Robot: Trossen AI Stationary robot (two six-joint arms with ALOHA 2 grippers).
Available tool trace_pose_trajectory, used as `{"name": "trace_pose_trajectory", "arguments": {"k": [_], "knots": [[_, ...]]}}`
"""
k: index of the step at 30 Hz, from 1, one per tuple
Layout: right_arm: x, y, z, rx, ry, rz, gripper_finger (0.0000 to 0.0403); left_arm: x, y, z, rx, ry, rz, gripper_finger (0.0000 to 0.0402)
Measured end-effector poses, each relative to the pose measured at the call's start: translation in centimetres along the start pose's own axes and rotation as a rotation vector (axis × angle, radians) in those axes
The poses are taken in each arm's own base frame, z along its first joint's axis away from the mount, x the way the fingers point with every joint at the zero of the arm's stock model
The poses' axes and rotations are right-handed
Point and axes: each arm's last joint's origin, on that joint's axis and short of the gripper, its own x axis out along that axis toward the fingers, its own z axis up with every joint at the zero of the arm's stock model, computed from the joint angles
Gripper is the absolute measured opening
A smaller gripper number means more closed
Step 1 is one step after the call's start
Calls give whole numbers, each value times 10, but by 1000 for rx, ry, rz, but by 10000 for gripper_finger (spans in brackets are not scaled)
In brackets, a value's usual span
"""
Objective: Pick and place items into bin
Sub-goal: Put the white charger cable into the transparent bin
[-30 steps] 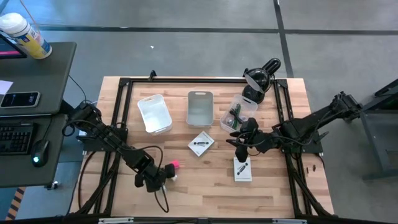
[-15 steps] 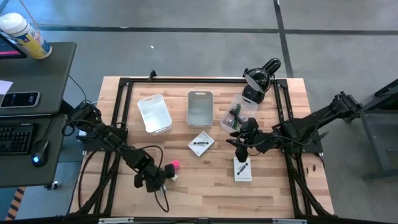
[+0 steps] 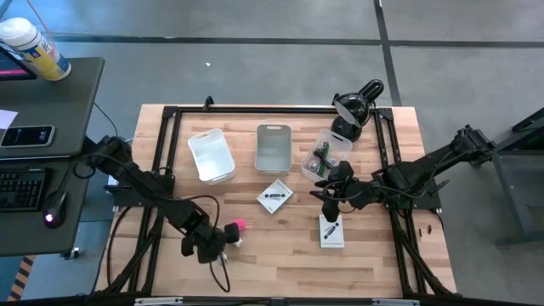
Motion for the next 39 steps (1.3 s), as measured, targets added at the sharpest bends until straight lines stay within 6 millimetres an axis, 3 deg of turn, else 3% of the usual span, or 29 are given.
{"name": "trace_pose_trajectory", "arguments": {"k": [7,12,16,21,28,34,39], "knots": [[0,0,-1,-1,18,17,142,-33,31,16,33,-26,188,1],[0,1,-1,1,24,24,142,-45,70,8,2,-51,360,1],[-2,3,-2,6,20,34,142,-30,99,-8,-44,-91,419,0],[-5,7,-6,11,33,45,138,1,120,-21,-92,-96,417,0],[-9,11,-15,21,67,51,138,37,155,-18,-144,-73,383,0],[-7,19,-26,24,114,68,138,46,175,-6,-162,-43,322,10],[-9,23,-39,31,166,45,138,45,178,-3,-128,-64,310,53]]}}
